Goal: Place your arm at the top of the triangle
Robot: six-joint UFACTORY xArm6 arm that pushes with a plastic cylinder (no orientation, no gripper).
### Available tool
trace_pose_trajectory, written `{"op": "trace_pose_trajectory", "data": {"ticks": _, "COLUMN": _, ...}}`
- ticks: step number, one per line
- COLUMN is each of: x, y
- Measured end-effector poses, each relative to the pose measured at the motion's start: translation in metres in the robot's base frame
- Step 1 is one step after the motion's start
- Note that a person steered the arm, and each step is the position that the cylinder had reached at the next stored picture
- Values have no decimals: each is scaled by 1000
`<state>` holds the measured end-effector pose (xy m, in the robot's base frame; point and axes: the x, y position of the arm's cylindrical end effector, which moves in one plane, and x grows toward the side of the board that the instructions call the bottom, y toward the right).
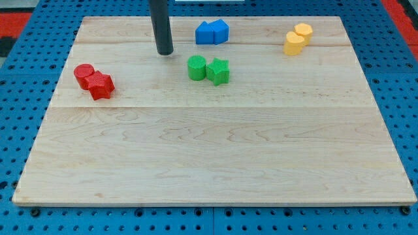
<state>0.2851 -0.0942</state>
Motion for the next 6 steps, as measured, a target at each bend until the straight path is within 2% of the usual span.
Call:
{"op": "trace_pose_trajectory", "data": {"ticks": 1, "x": -22, "y": -55}}
{"op": "trace_pose_trajectory", "data": {"ticks": 2, "x": -47, "y": -80}}
{"op": "trace_pose_trajectory", "data": {"ticks": 3, "x": -94, "y": -27}}
{"op": "trace_pose_trajectory", "data": {"ticks": 6, "x": -93, "y": 13}}
